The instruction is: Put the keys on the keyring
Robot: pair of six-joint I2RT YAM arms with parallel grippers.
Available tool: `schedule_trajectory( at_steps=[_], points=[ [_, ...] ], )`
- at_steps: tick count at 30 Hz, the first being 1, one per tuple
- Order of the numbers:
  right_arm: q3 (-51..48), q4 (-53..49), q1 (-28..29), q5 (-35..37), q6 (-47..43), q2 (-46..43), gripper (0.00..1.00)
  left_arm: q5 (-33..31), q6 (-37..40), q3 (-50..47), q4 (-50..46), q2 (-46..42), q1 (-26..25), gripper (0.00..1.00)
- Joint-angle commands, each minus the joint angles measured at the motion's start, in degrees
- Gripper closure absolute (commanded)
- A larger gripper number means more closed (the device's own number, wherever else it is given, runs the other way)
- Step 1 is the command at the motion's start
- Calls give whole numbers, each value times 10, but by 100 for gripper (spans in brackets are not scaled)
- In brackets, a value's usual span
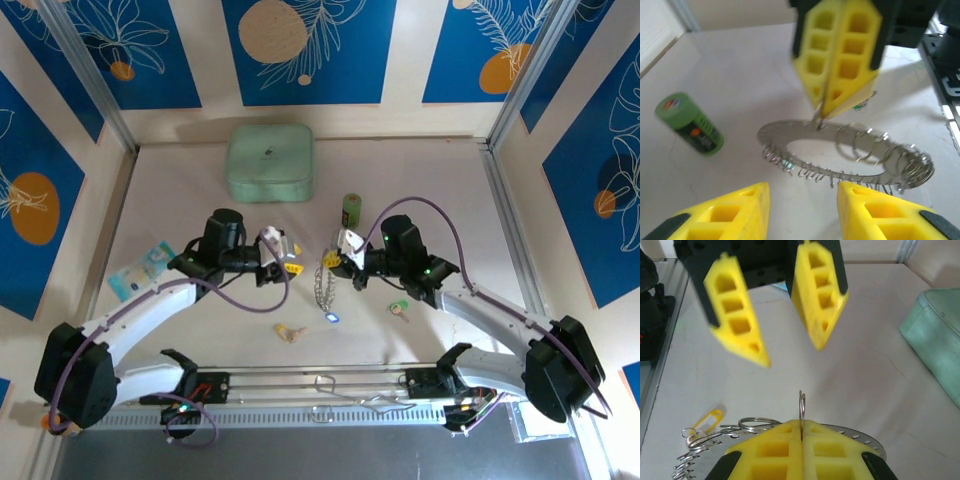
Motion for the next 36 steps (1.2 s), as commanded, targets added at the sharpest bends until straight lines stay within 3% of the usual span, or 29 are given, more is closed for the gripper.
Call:
schedule_trajectory(
  at_steps=[1, 23, 36],
  points=[
    [35, -63, -1, -34, -32, 11, 100, 27, 67, -4, 39, 20, -11, 64],
    [118, -154, 47, 26, -89, 78, 100, 78, 51, 21, 16, 65, -25, 77],
    [118, -151, 45, 12, -70, 77, 99, 79, 42, 33, 12, 66, -35, 100]
  ],
)
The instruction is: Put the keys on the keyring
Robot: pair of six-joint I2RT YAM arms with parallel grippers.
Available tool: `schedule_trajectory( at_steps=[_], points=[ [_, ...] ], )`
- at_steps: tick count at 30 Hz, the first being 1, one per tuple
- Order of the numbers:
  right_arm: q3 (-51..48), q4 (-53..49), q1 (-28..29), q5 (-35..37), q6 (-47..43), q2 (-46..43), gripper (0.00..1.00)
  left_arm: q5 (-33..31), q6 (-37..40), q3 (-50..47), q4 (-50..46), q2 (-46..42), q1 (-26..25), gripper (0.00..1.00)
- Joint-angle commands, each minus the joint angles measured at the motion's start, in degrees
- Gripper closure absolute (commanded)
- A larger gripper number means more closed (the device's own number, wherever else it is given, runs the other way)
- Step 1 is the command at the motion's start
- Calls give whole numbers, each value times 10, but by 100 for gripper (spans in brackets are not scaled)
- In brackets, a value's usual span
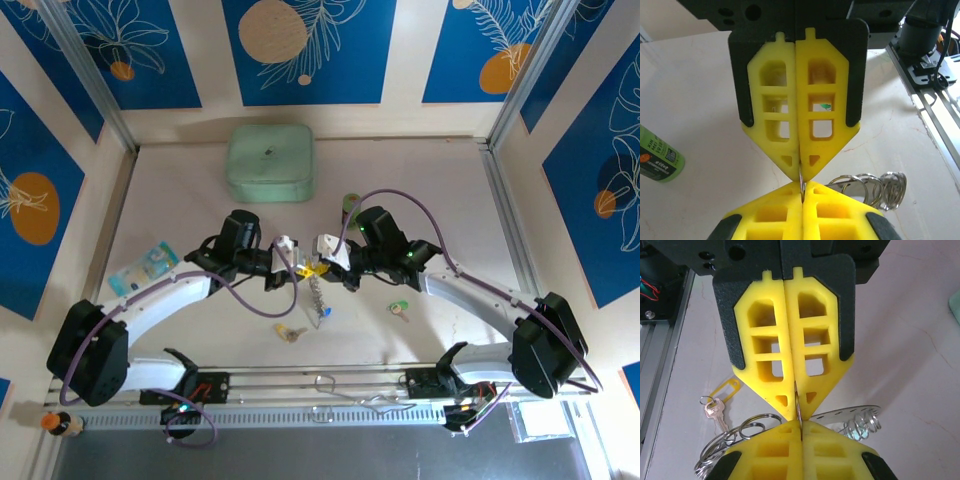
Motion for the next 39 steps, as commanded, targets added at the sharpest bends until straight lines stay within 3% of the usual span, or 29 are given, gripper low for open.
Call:
schedule_trajectory(
  at_steps=[1, 3, 6, 8, 10, 13, 16, 20, 27, 39],
  points=[
    [6, 22, -6, -24, 22, -10, 86, 25, -6, 19, 14, -1, -11, 100],
    [-16, 52, -28, -48, 59, -36, 69, 11, -27, 16, 27, -3, -10, 100],
    [-73, 132, -72, -68, 160, -93, 62, -34, -95, 5, 76, -7, -11, 100],
    [-118, 188, -86, 2, 242, -127, 63, -80, -153, -4, 111, -10, -11, 100],
    [-154, 200, -86, 130, 342, -153, 63, -121, -202, -8, 130, -8, -11, 100],
    [-144, 71, -92, 277, 493, -171, 65, -119, -218, -2, 120, -1, -11, 100],
    [-114, -81, -101, 358, 639, -185, 66, -113, -233, 5, 115, 10, -11, 100],
    [-133, -154, -106, 347, 720, -205, 66, -109, -227, 16, 101, 17, -11, 100],
    [-142, -274, -106, 340, 795, -178, 60, -88, -219, -29, 168, -2, -11, 100],
    [-153, -284, -104, 308, 845, -51, 58, -65, -222, -41, 198, -1, -12, 100]
  ],
)
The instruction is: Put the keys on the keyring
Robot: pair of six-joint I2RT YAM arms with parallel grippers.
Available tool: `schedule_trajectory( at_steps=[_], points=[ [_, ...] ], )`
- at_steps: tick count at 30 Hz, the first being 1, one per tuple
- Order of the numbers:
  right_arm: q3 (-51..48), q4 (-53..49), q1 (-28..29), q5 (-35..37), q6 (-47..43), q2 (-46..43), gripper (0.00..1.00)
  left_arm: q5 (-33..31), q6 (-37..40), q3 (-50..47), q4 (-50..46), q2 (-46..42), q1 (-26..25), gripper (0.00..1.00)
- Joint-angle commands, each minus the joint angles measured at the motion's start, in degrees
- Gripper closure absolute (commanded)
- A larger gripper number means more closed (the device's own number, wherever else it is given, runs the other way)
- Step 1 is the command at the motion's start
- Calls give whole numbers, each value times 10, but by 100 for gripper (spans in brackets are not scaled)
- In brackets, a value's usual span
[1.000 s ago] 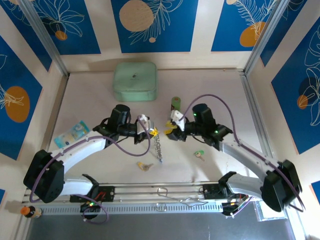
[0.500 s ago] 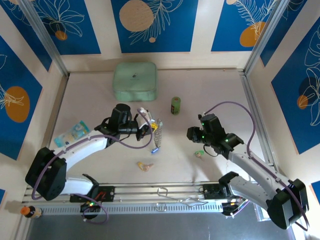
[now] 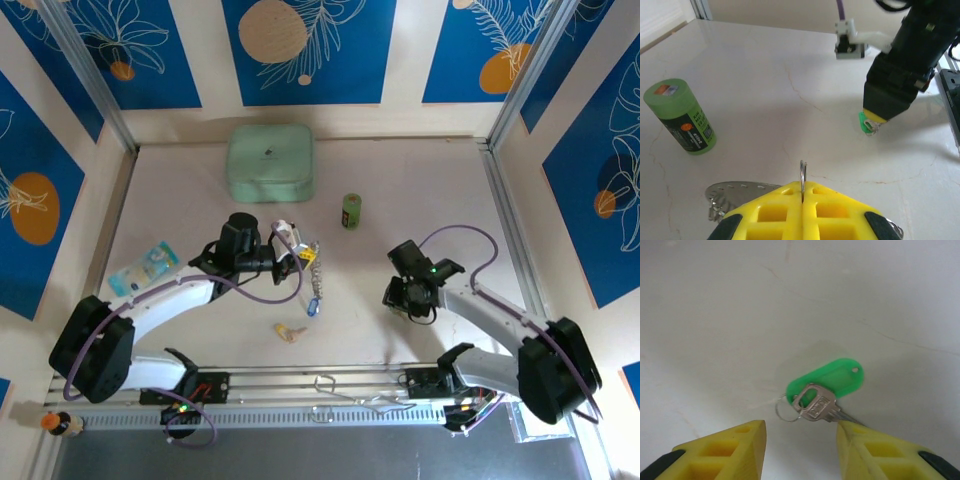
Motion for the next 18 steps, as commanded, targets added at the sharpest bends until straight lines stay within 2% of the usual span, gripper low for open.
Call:
schedule_trajectory(
  at_steps=[1, 5, 12, 18],
  points=[
    [-8, -4, 2, -18, 27, 23, 58, 29, -9, 0, 34, -9, -5, 100],
    [11, 2, 12, -23, 24, 49, 59, 33, -13, 1, 37, -5, -5, 100],
    [63, -57, 65, 60, -9, 100, 59, 35, -9, 1, 36, -6, -5, 100],
    [102, -91, 100, 97, -34, 162, 59, 35, -5, 0, 31, -11, -5, 100]
  ],
)
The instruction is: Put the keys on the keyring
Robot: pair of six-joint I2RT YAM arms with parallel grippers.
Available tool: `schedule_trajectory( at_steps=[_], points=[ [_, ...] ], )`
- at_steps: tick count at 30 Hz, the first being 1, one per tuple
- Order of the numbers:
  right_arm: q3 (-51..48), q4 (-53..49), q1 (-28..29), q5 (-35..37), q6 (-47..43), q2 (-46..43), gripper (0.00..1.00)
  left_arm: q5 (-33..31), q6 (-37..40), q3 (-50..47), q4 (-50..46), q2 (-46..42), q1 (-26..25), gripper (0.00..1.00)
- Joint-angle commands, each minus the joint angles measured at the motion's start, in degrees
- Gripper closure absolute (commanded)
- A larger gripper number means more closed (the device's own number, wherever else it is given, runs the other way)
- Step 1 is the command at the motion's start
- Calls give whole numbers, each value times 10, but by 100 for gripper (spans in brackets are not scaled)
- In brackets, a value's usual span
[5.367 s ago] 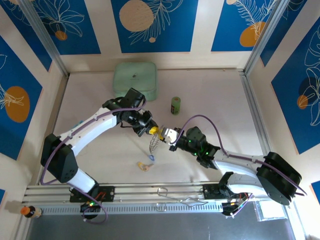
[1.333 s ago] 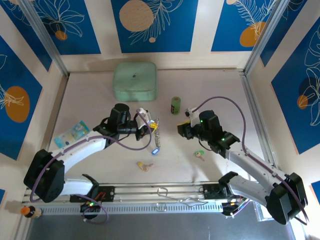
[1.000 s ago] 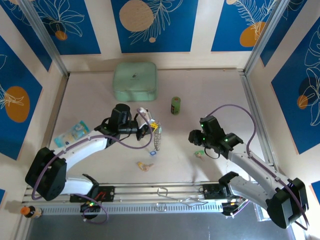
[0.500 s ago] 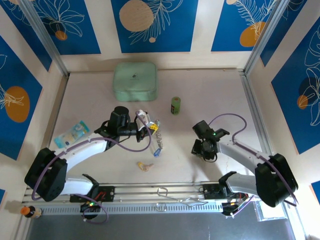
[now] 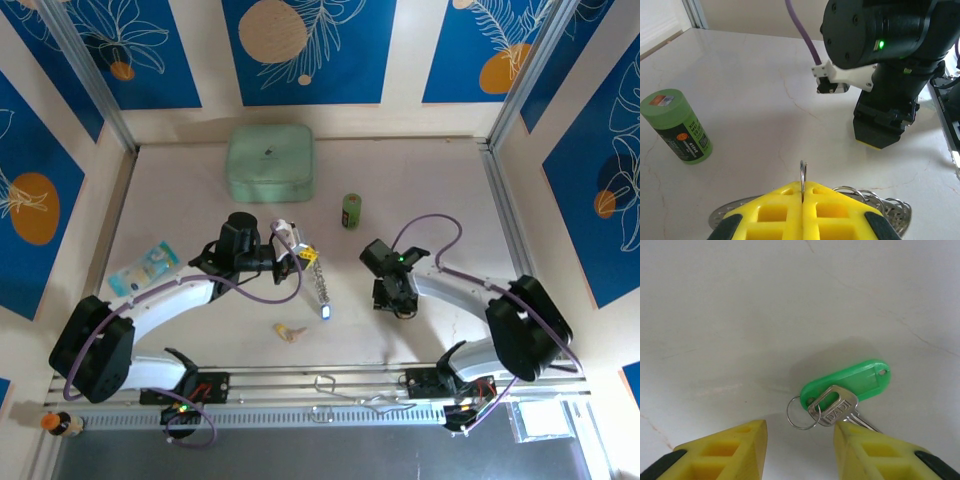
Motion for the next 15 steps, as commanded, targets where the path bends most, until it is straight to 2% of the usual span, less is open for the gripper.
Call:
schedule_trajectory(
  at_steps=[1, 6, 15],
  points=[
    [24, -43, 15, 31, -25, 31, 59, 20, 1, 0, 20, -11, -5, 100],
    [45, -47, 24, 31, -45, 76, 60, 21, 1, 0, 19, -14, -5, 100],
    [62, -76, 25, 73, -48, 99, 67, 23, 5, 0, 17, -18, -5, 100]
  ],
)
